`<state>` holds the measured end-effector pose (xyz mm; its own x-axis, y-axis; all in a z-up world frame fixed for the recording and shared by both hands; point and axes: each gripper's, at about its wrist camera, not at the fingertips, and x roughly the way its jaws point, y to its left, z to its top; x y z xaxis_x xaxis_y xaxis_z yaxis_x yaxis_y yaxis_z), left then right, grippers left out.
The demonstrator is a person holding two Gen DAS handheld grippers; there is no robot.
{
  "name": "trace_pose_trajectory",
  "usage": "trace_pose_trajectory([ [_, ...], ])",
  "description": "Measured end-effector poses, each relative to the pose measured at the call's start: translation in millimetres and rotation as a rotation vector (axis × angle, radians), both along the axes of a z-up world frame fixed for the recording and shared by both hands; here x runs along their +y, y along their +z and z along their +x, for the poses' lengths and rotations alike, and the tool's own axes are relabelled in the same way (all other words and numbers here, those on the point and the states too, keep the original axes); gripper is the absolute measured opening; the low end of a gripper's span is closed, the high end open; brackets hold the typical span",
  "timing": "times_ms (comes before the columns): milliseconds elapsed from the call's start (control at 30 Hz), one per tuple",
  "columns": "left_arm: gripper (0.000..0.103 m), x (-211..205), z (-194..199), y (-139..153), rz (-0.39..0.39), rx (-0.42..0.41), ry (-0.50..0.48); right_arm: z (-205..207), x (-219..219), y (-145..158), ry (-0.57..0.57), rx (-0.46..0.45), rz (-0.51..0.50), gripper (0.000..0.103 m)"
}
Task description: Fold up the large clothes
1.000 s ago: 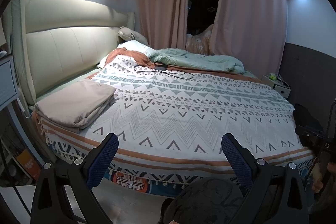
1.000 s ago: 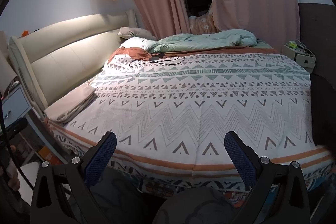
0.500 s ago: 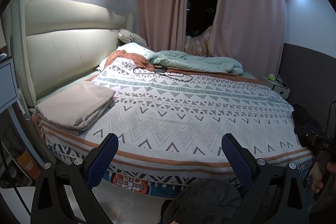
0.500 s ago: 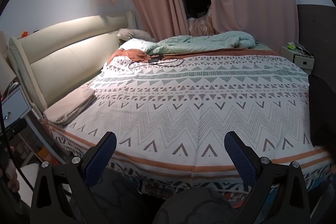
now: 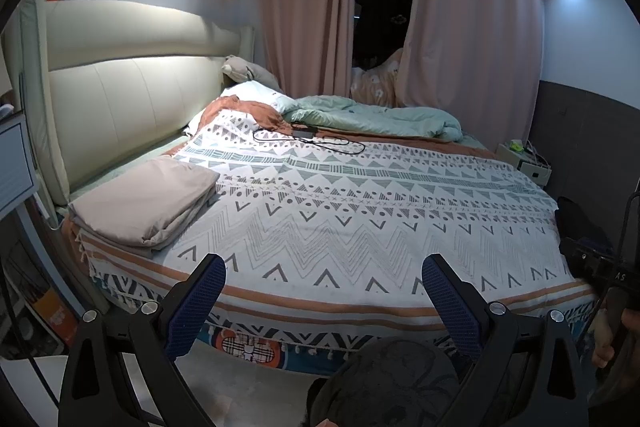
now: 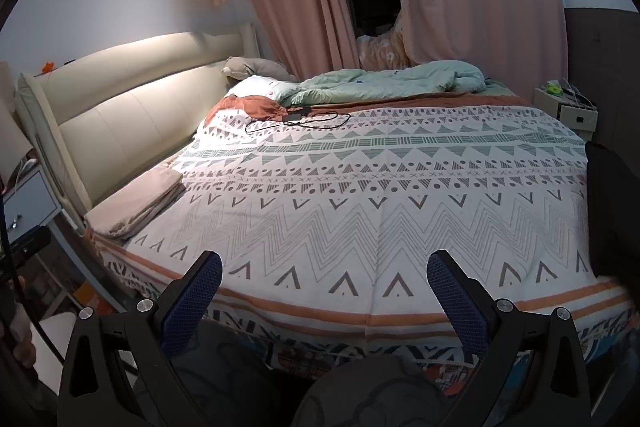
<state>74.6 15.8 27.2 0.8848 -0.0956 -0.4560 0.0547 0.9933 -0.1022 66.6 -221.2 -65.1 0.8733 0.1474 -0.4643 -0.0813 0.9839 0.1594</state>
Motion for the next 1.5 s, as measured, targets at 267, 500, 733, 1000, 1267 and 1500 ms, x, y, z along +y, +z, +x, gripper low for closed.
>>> trace_pose_trajectory([
  [267, 0.099, 2, -5, -1, -0.009, -0.001, 0.003, -1, 0, 1, -0.002, -0.002, 0.000, 0.103],
  [500, 0.101, 4, -9, 1, -0.010, -0.005, 0.019, -5, 2, 2, -0.001, -0.004, -0.001, 0.103],
  [733, 0.103, 6, -13, 4, -0.016, -0.012, 0.023, -6, 4, 3, 0.000, -0.003, -0.003, 0.103],
  [1000, 0.103, 2, -21, 8, 0.002, -0.046, 0.026, -8, 5, 3, -0.002, -0.003, -0.003, 0.103],
  [1267, 0.102, 3, -23, 11, -0.019, -0.056, 0.020, -14, 4, 4, -0.011, -0.004, -0.009, 0.103],
  [1500, 0.103, 3, -27, 17, -0.022, -0.082, 0.012, -21, 2, 8, -0.032, -0.009, -0.020, 0.103],
])
